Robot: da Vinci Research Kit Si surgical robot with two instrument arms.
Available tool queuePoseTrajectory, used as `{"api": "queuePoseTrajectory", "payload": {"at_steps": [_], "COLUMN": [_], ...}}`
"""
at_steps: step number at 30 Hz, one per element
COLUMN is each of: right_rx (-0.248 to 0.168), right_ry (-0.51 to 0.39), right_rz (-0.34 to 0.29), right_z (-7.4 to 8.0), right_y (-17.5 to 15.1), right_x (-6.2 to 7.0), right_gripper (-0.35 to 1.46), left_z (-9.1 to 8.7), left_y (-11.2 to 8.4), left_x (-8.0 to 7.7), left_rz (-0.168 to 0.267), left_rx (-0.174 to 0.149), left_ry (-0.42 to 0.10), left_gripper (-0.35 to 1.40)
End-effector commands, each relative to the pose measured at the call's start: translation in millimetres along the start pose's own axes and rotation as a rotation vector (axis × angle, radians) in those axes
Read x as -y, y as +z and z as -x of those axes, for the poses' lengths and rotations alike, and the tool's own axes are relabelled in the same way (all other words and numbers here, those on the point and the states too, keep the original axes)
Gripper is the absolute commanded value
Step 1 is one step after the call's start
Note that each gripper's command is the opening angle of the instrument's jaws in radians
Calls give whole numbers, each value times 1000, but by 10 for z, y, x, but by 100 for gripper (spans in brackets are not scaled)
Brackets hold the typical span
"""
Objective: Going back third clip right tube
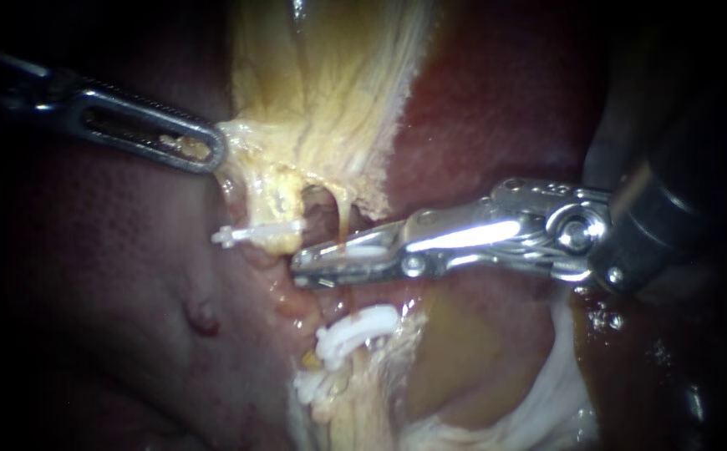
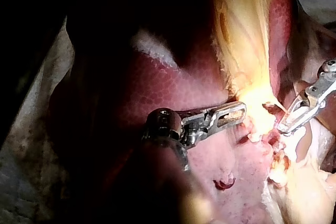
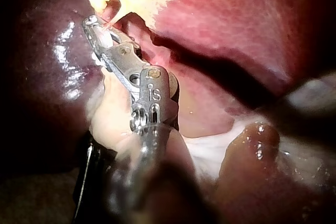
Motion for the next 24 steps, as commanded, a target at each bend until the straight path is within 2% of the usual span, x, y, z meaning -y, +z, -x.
{"api": "queuePoseTrajectory", "payload": {"at_steps": [1, 7, 11, 12, 14, 20, 22, 24], "right_rx": [0, 2, -6, -23, -54, -75, -95, -98], "right_ry": [0, -1, -4, 0, -1, -20, -57, -97], "right_rz": [0, -1, -3, 3, 15, 50, 86, 114], "right_z": [0, 3, 5, 6, 5, 8, 11, 14], "right_y": [0, -1, 2, 4, 8, 15, 17, 18], "right_x": [0, 1, 0, -1, -2, -10, -14, -20], "right_gripper": [-35, -35, 14, 28, 41, 49, 50, 50], "left_z": [0, 0, 0, 0, 0, 0, 0, 0], "left_y": [0, 0, 0, 0, 0, 0, 0, 0], "left_x": [0, 0, 0, 0, 0, 0, 0, 0], "left_rz": [0, 0, 0, 0, 0, 0, 0, 0], "left_rx": [0, 0, 0, 0, 0, 0, 0, 0], "left_ry": [0, 0, 0, 0, 0, 0, 0, 0], "left_gripper": [-35, -35, -35, -35, -35, -35, -35, -35]}}
